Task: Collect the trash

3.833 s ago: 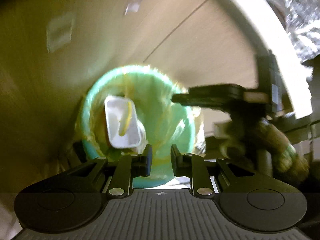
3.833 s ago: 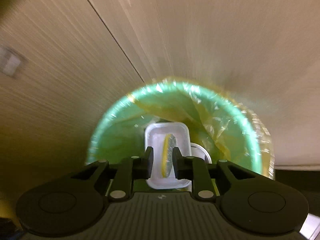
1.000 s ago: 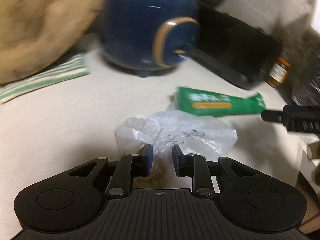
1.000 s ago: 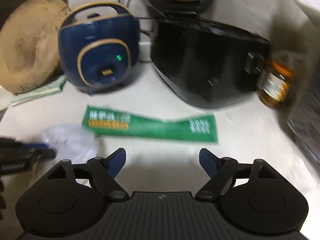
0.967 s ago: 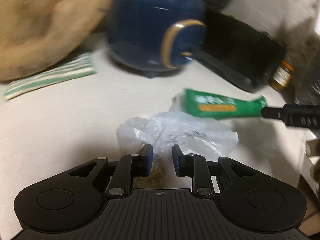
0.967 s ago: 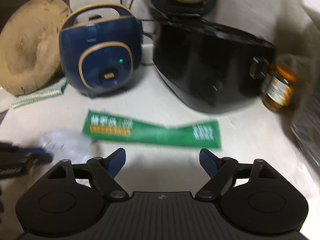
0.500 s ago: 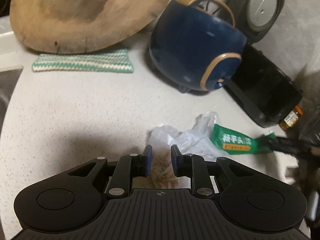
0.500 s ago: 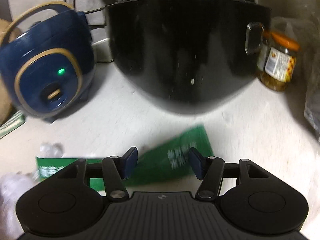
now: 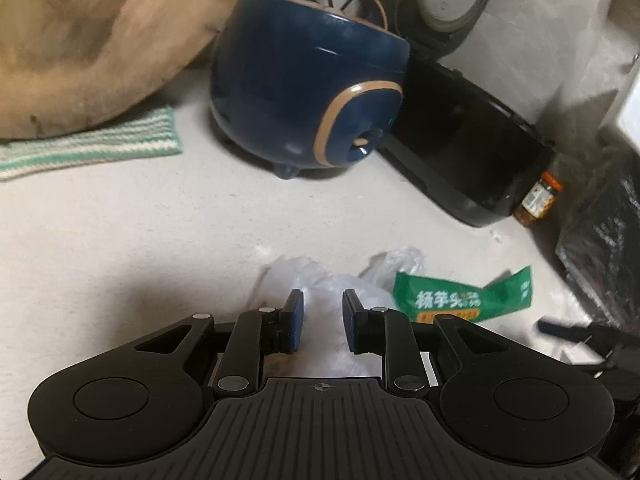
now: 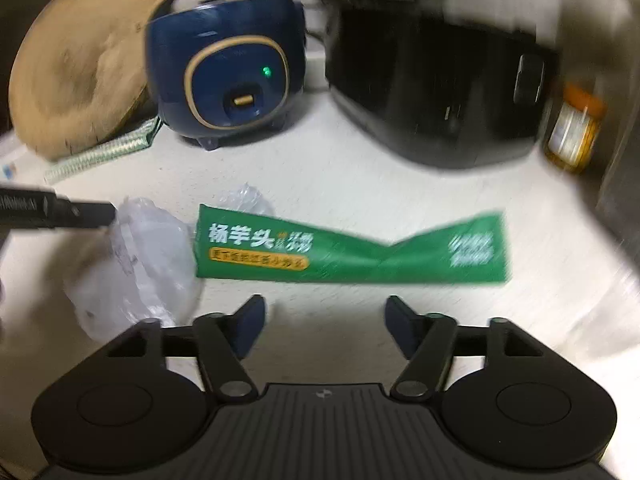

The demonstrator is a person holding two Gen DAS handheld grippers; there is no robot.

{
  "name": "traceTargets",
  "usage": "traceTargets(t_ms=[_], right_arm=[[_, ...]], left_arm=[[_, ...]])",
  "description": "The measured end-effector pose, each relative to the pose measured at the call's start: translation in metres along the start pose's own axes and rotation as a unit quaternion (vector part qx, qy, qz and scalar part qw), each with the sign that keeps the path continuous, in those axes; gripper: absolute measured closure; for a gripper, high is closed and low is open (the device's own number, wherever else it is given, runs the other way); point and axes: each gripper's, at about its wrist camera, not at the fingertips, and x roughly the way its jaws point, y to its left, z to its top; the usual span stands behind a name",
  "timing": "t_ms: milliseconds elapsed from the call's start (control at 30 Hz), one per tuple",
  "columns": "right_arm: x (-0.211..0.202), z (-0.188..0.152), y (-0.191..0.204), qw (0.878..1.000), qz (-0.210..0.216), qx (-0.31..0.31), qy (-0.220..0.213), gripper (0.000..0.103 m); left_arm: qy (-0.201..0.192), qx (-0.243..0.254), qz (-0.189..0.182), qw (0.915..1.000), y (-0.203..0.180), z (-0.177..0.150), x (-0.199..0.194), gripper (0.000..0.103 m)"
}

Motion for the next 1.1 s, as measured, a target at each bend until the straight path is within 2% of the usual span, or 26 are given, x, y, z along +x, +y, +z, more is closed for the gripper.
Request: traceTargets(t_ms=[100, 200, 267, 367, 433, 500, 533, 667, 733, 800, 867, 933, 967, 1033, 1100], right_arm=[[-0.001, 0.009, -0.013, 1.000, -0.021, -0.010, -0.019, 0.024], [0.010, 0.024, -0.046, 0.997, -0.034, 0.057, -0.025, 0.024], [0.018, 0.033, -0.070, 0.994, -0.042, 0.101, -0.030, 0.024], [0.040, 0.043, -0.097, 0.986, -0.073, 0.143, -0.032, 0.024], [0.054, 0.042, -0.108, 0.984, -0.068, 0.163, -0.010, 0.028], [0.060, 0.034, -0.111, 0.983, -0.038, 0.180, 0.022, 0.046], [0.058, 0.029, -0.107, 0.983, -0.022, 0.182, 0.027, 0.046], [0.034, 0.008, -0.075, 0.987, 0.041, 0.149, 0.037, 0.046], [0.023, -0.001, -0.056, 0.988, 0.075, 0.125, 0.047, 0.046], [0.011, -0.004, -0.040, 0.991, 0.086, 0.091, 0.043, 0.046], [-0.003, -0.004, -0.026, 0.996, 0.075, 0.044, 0.023, 0.042], [-0.016, -0.001, -0.010, 0.999, 0.046, -0.026, -0.013, 0.028], [-0.020, -0.001, -0.003, 0.997, 0.031, -0.063, -0.033, 0.019], [-0.017, 0.003, 0.006, 0.993, 0.013, -0.107, -0.045, 0.018], [-0.008, 0.008, 0.008, 0.992, 0.011, -0.119, -0.037, 0.018]], left_arm=[[-0.002, -0.027, 0.012, 0.9996, 0.007, -0.005, -0.014, 0.079], [0.008, -0.068, -0.014, 0.9976, 0.017, -0.012, -0.024, 0.079], [0.033, -0.062, -0.054, 0.9961, 0.014, -0.018, -0.021, 0.079], [0.074, -0.029, -0.068, 0.9945, 0.003, -0.027, -0.009, 0.079], [0.084, -0.026, -0.064, 0.9941, -0.001, -0.030, -0.001, 0.079], [0.083, -0.032, -0.055, 0.9945, 0.003, -0.029, 0.004, 0.079], [0.079, -0.037, -0.048, 0.9950, 0.006, -0.027, 0.005, 0.079], [0.057, -0.047, -0.013, 0.9972, 0.016, -0.015, 0.011, 0.079], [0.035, -0.055, 0.009, 0.9978, 0.020, -0.009, 0.010, 0.079], [0.004, -0.072, 0.022, 0.9971, 0.026, -0.004, 0.004, 0.079], [-0.024, -0.080, 0.023, 0.9963, 0.028, 0.001, -0.004, 0.079], [-0.027, -0.068, 0.003, 0.9973, 0.022, 0.004, -0.007, 0.079], [-0.019, -0.052, -0.007, 0.9984, 0.015, 0.005, -0.004, 0.079], [0.013, 0.008, -0.011, 0.9998, -0.007, 0.002, 0.009, 0.078], [0.034, 0.067, 0.023, 0.9969, -0.026, -0.005, 0.025, 0.077]])
